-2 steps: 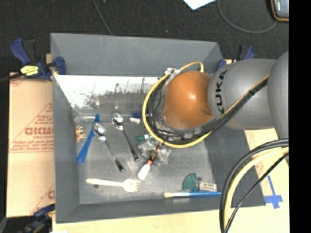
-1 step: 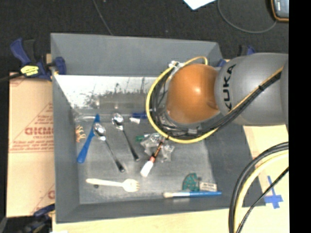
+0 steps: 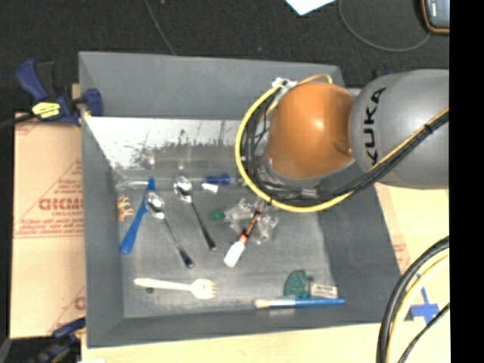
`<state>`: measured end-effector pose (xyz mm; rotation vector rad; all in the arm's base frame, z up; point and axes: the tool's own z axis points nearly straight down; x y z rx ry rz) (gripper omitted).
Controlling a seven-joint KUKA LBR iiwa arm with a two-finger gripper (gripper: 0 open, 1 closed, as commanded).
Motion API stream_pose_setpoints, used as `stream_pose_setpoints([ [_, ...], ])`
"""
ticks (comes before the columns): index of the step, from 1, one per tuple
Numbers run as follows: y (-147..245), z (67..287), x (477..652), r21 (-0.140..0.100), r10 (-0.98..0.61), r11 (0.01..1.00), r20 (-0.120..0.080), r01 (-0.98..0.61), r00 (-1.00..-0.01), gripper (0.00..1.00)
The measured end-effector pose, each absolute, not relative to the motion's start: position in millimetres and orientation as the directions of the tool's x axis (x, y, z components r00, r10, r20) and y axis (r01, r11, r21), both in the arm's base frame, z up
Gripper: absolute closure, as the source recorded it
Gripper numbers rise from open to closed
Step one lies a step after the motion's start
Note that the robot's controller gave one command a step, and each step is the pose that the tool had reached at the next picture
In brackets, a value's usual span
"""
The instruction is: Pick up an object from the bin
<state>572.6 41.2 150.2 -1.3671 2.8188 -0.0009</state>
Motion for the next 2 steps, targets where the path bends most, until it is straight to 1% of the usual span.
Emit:
stream_pose_setpoints([
  [1, 41.2, 166.4, 574.5, -0.01, -0.784, 0.621, -0.013, -0.784, -0.621, 1.0],
  [2, 41.2, 159.9, 574.0, -0.007, -0.783, 0.622, -0.011, -0.783, -0.622, 1.0],
])
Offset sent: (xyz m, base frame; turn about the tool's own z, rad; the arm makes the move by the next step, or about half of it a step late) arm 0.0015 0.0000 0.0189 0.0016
